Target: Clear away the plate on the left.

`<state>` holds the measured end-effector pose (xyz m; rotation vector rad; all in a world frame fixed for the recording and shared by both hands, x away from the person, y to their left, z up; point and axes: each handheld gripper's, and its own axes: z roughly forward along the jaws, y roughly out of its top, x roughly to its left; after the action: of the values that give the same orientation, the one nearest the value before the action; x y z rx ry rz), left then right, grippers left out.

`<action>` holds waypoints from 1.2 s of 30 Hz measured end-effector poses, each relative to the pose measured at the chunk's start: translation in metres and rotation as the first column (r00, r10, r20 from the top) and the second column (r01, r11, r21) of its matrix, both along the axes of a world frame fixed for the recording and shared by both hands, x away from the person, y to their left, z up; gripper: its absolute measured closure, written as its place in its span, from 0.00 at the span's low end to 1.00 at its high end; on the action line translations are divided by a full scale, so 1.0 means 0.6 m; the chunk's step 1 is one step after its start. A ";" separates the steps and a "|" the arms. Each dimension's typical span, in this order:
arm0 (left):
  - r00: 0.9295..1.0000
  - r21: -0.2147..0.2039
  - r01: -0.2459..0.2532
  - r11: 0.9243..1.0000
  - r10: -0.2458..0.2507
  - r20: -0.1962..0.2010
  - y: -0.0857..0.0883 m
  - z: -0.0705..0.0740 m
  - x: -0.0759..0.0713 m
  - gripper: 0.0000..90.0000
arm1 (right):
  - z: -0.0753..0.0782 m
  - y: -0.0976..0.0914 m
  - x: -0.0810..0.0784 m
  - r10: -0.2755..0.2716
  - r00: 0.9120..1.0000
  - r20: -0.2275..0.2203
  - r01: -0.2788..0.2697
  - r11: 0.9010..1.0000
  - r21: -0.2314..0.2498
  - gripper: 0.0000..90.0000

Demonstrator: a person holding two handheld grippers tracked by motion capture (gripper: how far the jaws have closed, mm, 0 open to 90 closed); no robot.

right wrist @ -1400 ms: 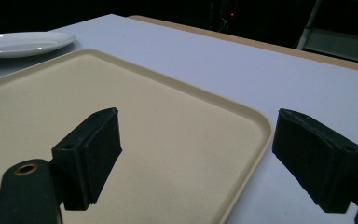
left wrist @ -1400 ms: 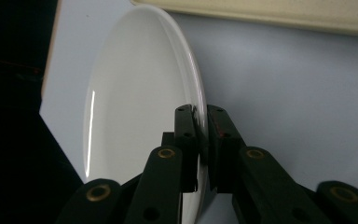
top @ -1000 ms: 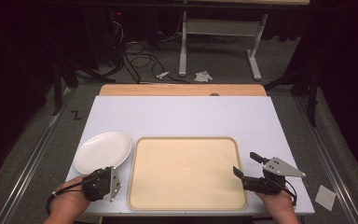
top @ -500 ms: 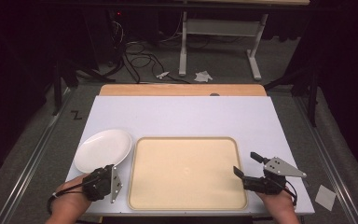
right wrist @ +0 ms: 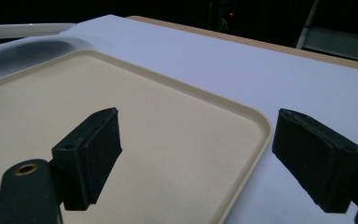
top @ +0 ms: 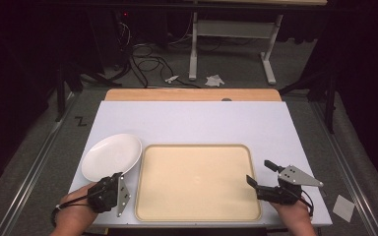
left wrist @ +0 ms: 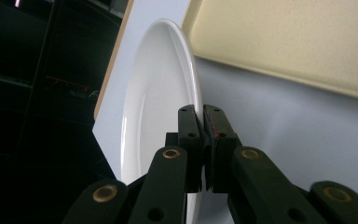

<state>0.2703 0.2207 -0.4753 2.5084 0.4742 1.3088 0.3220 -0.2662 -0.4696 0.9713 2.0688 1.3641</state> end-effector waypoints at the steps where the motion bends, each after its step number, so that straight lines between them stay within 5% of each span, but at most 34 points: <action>1: 1.000 -0.003 0.003 1.000 -0.003 0.005 -0.001 0.001 -0.001 0.97 | 0.000 0.000 0.001 0.001 1.000 0.001 -0.001 1.000 -0.001 0.18; 20: 0.995 -0.029 0.082 0.996 -0.080 0.067 -0.034 0.019 -0.014 0.97 | -0.001 0.001 0.000 -0.003 1.000 -0.004 0.003 1.000 -0.005 0.18; 36: 0.972 -0.062 0.215 0.975 -0.207 0.108 -0.091 0.037 -0.025 0.97 | -0.001 0.001 0.001 -0.001 1.000 0.001 0.001 1.000 -0.011 0.18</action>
<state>0.2550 0.1664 -0.4531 2.3448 0.2212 1.3030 0.3224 -0.2659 -0.4702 0.9664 2.0727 1.3510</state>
